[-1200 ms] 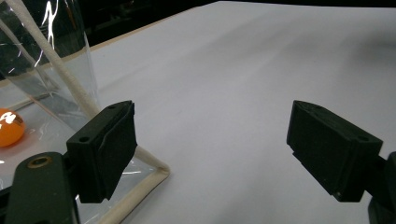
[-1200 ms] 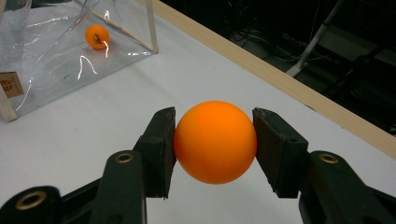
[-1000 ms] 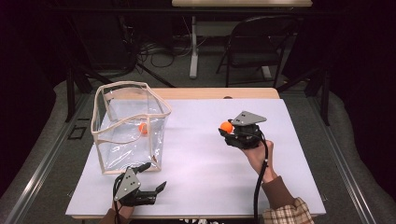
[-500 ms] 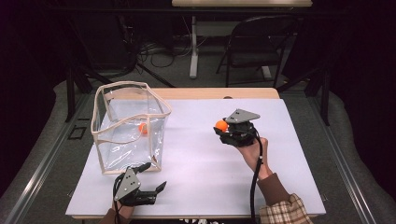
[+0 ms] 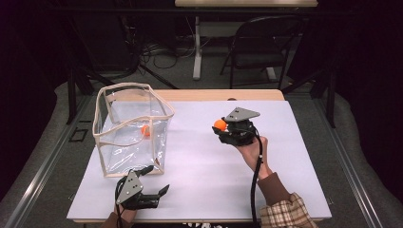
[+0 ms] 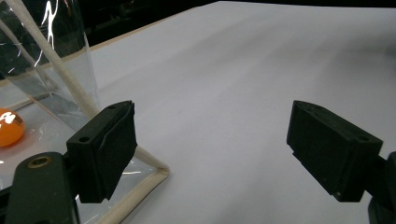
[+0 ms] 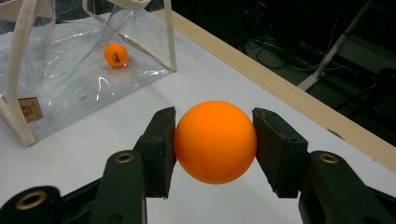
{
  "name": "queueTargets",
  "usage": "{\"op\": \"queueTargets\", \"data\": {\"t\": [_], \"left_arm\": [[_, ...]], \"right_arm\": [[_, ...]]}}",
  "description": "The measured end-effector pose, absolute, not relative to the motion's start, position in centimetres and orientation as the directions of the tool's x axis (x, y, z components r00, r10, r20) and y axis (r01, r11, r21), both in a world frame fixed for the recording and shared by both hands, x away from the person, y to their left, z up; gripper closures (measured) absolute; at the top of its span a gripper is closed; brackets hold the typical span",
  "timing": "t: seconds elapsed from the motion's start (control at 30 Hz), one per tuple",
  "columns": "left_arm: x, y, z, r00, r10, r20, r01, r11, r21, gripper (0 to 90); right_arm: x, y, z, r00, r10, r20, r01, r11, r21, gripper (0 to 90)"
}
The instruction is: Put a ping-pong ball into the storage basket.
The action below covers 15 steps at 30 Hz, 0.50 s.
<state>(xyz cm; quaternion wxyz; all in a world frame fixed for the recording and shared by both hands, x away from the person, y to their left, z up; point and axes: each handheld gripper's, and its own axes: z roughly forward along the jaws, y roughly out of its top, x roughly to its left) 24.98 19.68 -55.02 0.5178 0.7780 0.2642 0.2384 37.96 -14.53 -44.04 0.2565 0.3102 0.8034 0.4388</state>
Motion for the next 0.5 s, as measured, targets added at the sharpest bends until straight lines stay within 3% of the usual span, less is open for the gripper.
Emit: {"op": "queueTargets", "data": {"t": [0.5], "left_arm": [[24.97,19.69,-55.01,0.747,0.657,0.1,0.163,-0.326,0.931,16.0]], "right_arm": [[38.66,-13.63,-43.58,-0.685,0.716,-0.13,0.266,0.412,0.871,50.8]]}}
